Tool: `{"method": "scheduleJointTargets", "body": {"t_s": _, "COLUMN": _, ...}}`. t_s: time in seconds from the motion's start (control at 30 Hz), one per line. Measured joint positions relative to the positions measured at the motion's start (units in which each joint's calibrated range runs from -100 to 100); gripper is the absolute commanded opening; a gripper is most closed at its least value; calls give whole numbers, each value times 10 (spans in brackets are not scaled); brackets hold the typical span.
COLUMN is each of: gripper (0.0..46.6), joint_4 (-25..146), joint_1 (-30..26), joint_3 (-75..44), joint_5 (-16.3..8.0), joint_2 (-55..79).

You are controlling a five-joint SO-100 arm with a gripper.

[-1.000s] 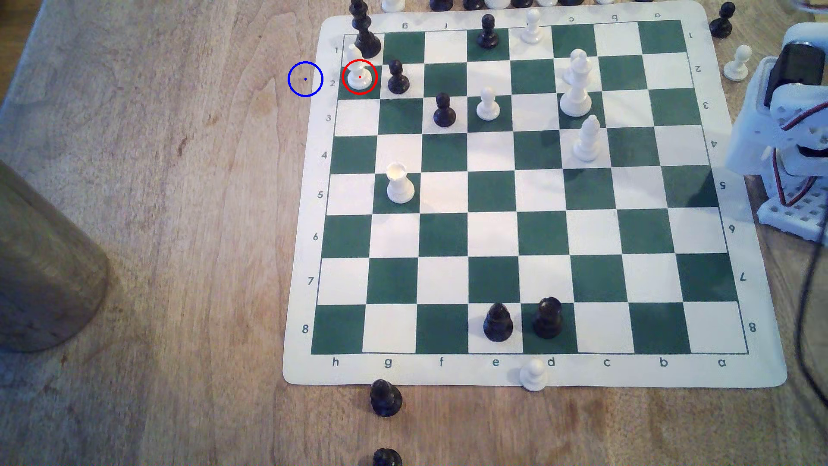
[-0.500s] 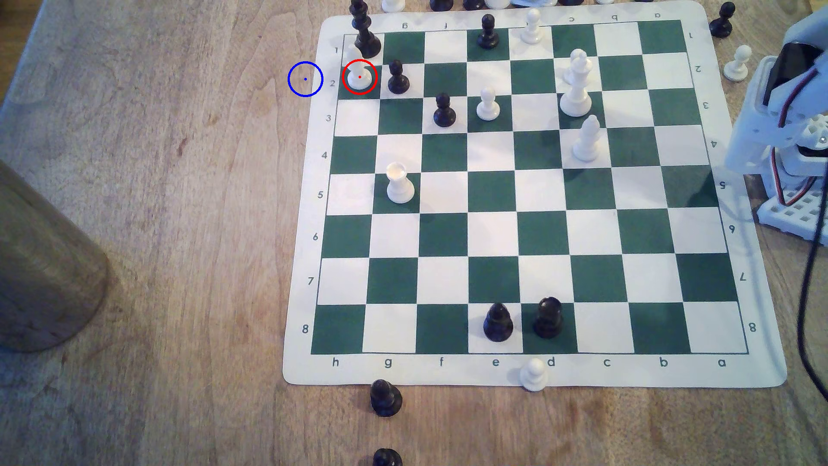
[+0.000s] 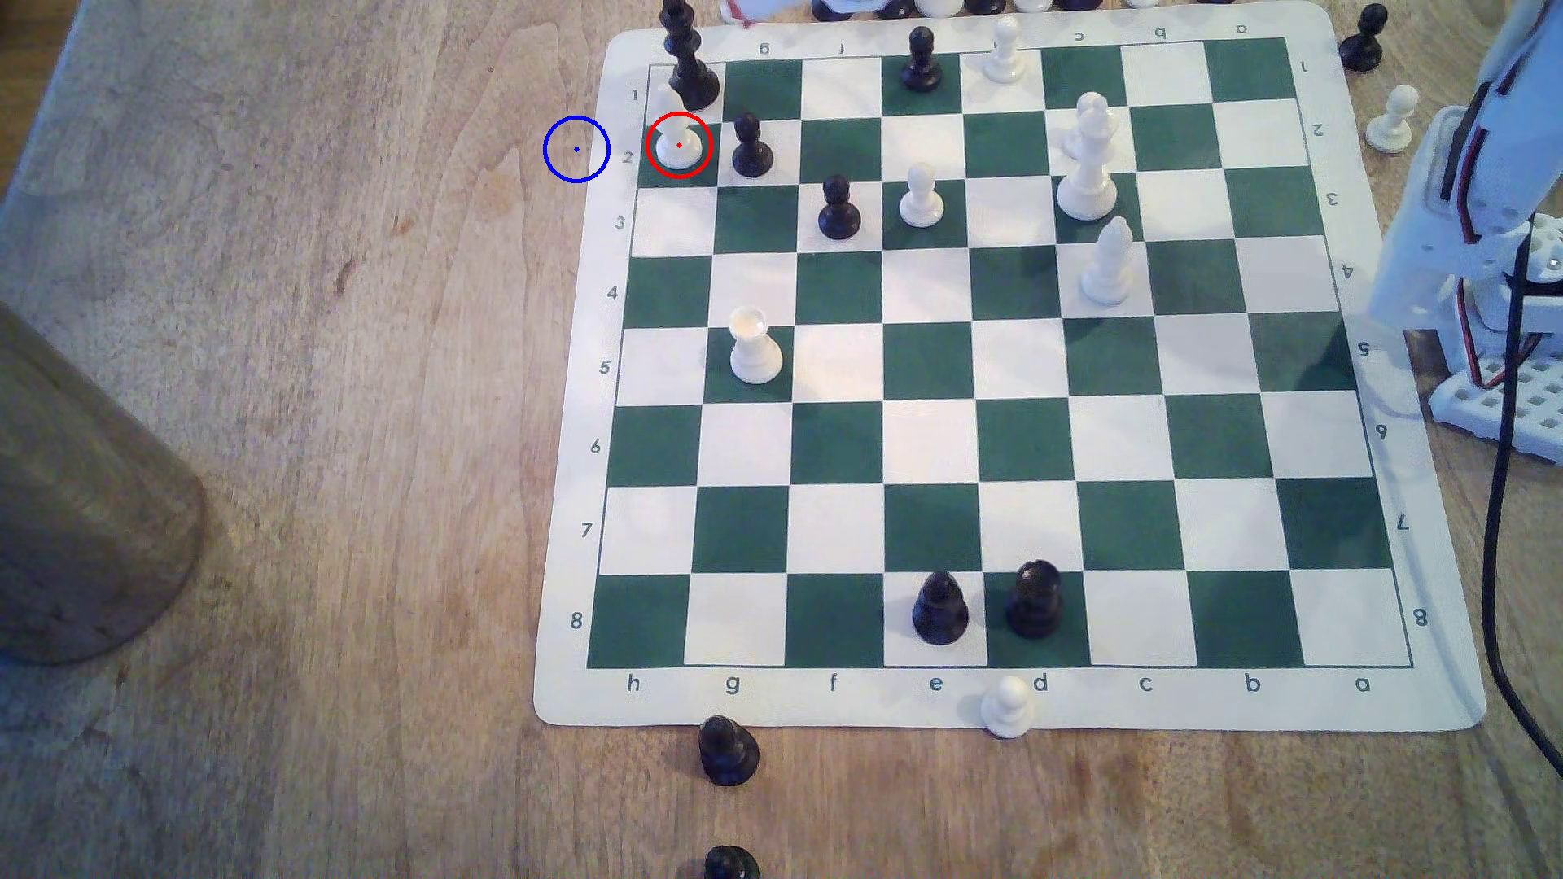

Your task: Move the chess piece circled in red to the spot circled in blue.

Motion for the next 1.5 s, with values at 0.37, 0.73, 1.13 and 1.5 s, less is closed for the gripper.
{"method": "scheduleJointTargets", "body": {"t_s": 0.37, "gripper": 116, "joint_4": 14, "joint_1": -21, "joint_3": -129, "joint_5": -4, "joint_2": 139}}
{"method": "scheduleJointTargets", "body": {"t_s": 0.73, "gripper": 139, "joint_4": 14, "joint_1": -21, "joint_3": -201, "joint_5": -11, "joint_2": 225}}
{"method": "scheduleJointTargets", "body": {"t_s": 1.13, "gripper": 148, "joint_4": 14, "joint_1": -18, "joint_3": -257, "joint_5": -12, "joint_2": 274}}
{"method": "scheduleJointTargets", "body": {"t_s": 1.5, "gripper": 145, "joint_4": 14, "joint_1": -5, "joint_3": -269, "joint_5": -12, "joint_2": 305}}
